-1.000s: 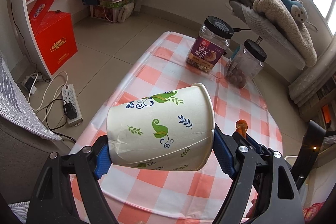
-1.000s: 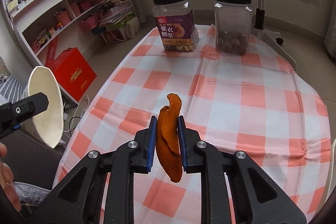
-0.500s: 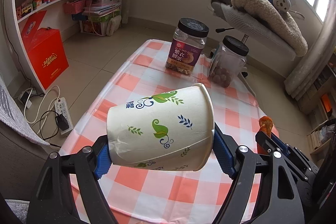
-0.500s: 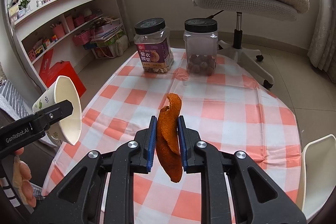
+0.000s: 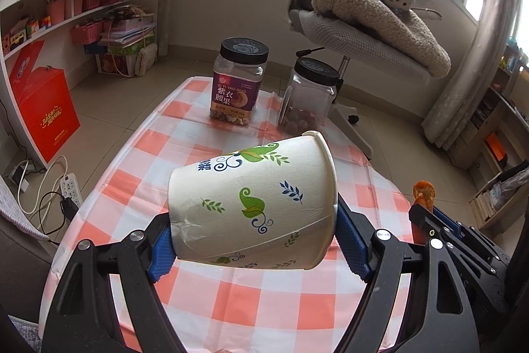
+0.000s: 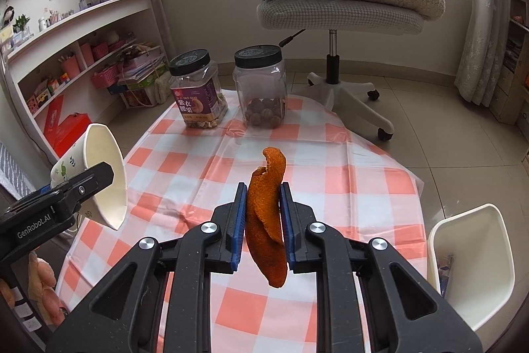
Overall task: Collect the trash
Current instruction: 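Carry the orange peel over the bin and open the right gripper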
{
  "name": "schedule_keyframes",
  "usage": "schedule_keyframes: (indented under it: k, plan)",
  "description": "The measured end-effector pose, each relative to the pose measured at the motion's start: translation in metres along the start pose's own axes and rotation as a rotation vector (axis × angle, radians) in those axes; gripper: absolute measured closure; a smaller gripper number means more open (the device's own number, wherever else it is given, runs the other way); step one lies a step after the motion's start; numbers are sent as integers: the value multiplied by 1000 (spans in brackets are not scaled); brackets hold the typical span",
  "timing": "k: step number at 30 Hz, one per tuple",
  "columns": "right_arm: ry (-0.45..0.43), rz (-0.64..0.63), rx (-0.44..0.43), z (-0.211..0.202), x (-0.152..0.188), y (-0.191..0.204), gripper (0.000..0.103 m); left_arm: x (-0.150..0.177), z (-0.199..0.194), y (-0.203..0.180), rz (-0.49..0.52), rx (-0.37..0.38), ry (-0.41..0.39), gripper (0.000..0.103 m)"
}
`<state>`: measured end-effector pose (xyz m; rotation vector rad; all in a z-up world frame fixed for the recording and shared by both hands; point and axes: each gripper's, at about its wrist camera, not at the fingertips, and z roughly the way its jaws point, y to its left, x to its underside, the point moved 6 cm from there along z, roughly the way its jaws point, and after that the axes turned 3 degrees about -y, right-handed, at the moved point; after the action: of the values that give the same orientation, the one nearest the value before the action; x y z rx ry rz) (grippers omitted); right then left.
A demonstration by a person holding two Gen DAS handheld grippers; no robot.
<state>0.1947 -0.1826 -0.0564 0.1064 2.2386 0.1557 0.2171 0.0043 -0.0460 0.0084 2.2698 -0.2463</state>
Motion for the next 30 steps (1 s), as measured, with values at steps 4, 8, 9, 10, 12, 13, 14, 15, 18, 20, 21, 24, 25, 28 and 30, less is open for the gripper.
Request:
schedule_keyframes:
  k: [4,8,9,10,12,13,14,15,18,20,21,24,25,28,30]
  plan:
    - [-13,13,27,-9,-1,-18,84,3,1,-15,29,9,-12,25]
    - [-21,26,54,-17,0,-36,84,8,5,-26,38,21,-3,25]
    - [-22,31,62,-18,0,-41,84,9,6,-29,41,23,1,25]
    - [-22,38,68,-20,0,-45,84,10,7,-31,44,26,3,25]
    - [-24,52,82,-24,1,-55,84,12,9,-37,49,31,8,25]
    - [-26,58,90,-26,1,-59,84,13,10,-40,52,34,10,25]
    - [-29,63,99,-28,2,-65,84,13,11,-43,55,36,12,25]
    - [-31,65,112,-31,2,-71,84,14,11,-47,60,39,13,25]
    - [-35,74,155,-38,6,-91,84,19,13,-55,76,44,18,25]
    - [-33,86,183,-41,8,-107,84,22,14,-60,88,45,20,25]
    - [-31,93,201,-44,11,-115,84,23,15,-62,92,45,20,25]
    - [-18,132,248,-49,18,-145,84,27,18,-68,100,49,31,25]
    - [-14,148,263,-50,20,-155,84,28,19,-70,101,51,35,25]
    - [4,190,314,-55,29,-184,84,33,21,-78,105,59,45,25]
    - [25,224,345,-58,36,-204,80,37,22,-87,114,75,55,25]
